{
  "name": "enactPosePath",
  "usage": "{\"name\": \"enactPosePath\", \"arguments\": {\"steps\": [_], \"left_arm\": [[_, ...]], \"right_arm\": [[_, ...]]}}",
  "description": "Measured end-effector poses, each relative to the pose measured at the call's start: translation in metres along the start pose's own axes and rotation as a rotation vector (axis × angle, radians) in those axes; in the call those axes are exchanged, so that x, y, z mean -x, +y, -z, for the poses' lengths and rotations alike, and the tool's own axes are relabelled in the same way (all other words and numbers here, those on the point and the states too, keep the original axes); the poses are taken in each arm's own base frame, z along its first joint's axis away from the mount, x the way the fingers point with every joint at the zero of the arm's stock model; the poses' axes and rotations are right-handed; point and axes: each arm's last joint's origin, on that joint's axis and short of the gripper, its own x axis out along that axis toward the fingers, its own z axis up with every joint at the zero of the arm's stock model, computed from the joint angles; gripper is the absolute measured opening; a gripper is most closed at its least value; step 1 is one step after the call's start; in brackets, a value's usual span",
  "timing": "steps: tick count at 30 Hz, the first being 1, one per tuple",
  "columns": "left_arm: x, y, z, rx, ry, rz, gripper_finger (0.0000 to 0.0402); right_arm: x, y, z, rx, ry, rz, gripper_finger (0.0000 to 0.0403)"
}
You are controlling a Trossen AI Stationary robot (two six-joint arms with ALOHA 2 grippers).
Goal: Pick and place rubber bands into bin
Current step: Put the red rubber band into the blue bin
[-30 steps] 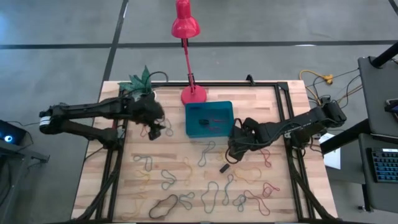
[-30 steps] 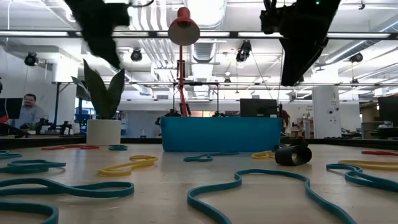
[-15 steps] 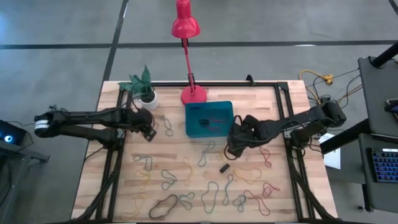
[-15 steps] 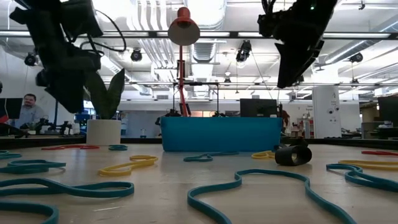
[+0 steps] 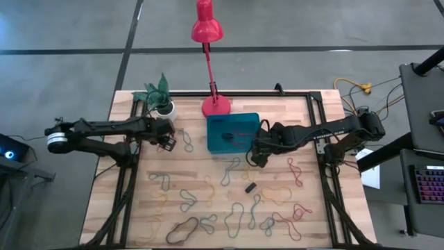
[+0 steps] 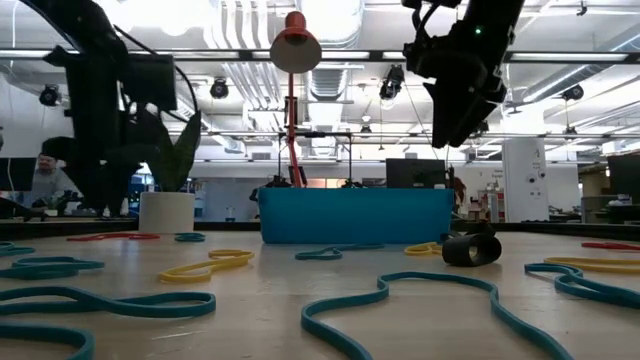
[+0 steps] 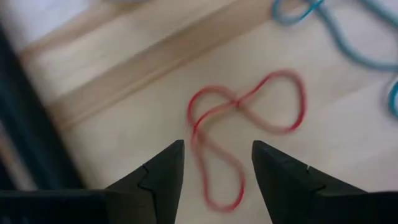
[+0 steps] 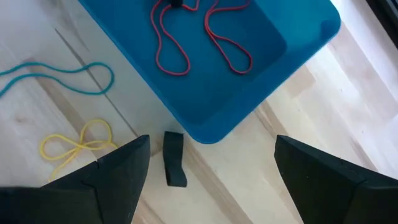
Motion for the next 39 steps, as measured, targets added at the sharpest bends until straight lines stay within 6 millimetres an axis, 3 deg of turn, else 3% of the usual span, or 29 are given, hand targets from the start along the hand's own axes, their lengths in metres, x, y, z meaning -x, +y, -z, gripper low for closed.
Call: {"name": "enactPosePath", "arguments": {"steps": [4,10,15,27,39], "left_arm": [[-0.009,-0.003,-0.008,-0.015,0.002,0.015,0.0173],[-0.019,0.000,-0.004,-0.065,0.099,-0.057,0.0173],[-0.027,-0.001,-0.004,-0.077,0.076,-0.038,0.0173],[-0.036,0.010,-0.005,-0.009,0.099,0.016,0.0169],[-0.039,0.017,-0.011,0.011,0.128,0.070,0.0066]], "right_arm": [[0.000,0.001,0.000,-0.003,0.004,-0.008,0.0327],[0.000,0.001,0.001,-0.016,0.030,-0.039,0.0327],[0.000,0.001,0.001,-0.023,0.031,-0.040,0.0327],[0.000,0.002,0.001,-0.024,0.028,-0.042,0.0327],[0.000,0.003,0.000,-0.029,0.018,-0.050,0.0327]]}}
